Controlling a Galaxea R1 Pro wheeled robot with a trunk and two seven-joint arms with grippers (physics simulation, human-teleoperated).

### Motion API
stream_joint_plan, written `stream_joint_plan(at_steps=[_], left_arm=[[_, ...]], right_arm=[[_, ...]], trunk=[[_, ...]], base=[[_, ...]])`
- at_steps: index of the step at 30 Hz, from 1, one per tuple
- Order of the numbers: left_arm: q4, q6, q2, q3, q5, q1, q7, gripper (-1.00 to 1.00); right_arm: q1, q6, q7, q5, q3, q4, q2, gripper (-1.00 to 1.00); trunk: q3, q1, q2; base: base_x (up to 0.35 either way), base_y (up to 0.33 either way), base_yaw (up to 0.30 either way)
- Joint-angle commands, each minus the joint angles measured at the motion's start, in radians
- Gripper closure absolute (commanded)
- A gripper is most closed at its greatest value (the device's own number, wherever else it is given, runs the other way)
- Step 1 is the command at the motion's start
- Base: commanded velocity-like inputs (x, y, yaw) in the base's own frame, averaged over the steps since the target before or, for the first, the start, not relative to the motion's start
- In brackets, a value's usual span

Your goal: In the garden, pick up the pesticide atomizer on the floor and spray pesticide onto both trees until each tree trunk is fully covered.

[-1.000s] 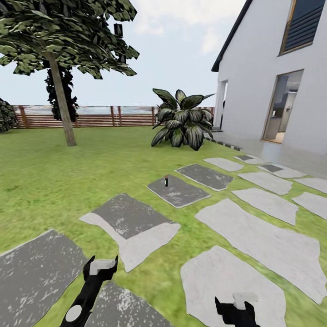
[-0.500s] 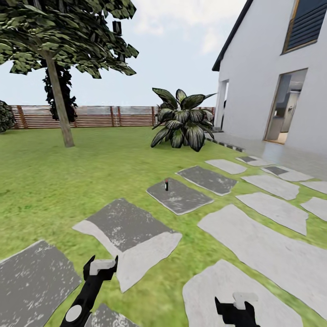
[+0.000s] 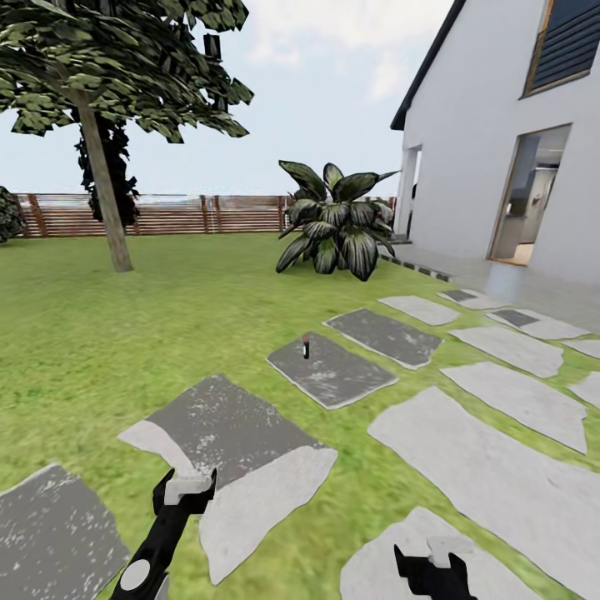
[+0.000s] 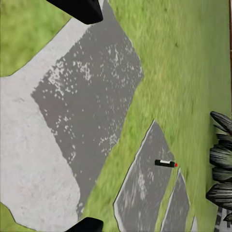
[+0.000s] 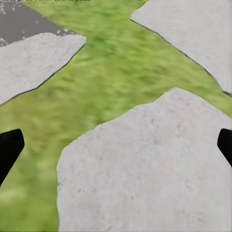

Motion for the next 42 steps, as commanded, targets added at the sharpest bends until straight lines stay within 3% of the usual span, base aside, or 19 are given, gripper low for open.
stream_joint_plan(at_steps=[1,25,42], left_arm=[[0.000,0.000,0.000,0.000,0.000,0.000,0.000,-1.00],[0.000,0.000,0.000,0.000,0.000,0.000,0.000,-1.00],[0.000,0.000,0.000,0.000,0.000,0.000,0.000,-1.00]], right_arm=[[0.000,0.000,0.000,0.000,0.000,0.000,0.000,-1.00],[0.000,0.000,0.000,0.000,-0.002,0.000,-0.001,-1.00],[0.000,0.000,0.001,0.000,-0.002,0.000,-0.001,-1.00]], trunk=[[0.000,0.000,0.000],[0.000,0.000,0.000],[0.000,0.000,0.000]], base=[[0.335,0.000,0.000],[0.335,-0.001,0.000],[0.335,-0.091,0.000]])
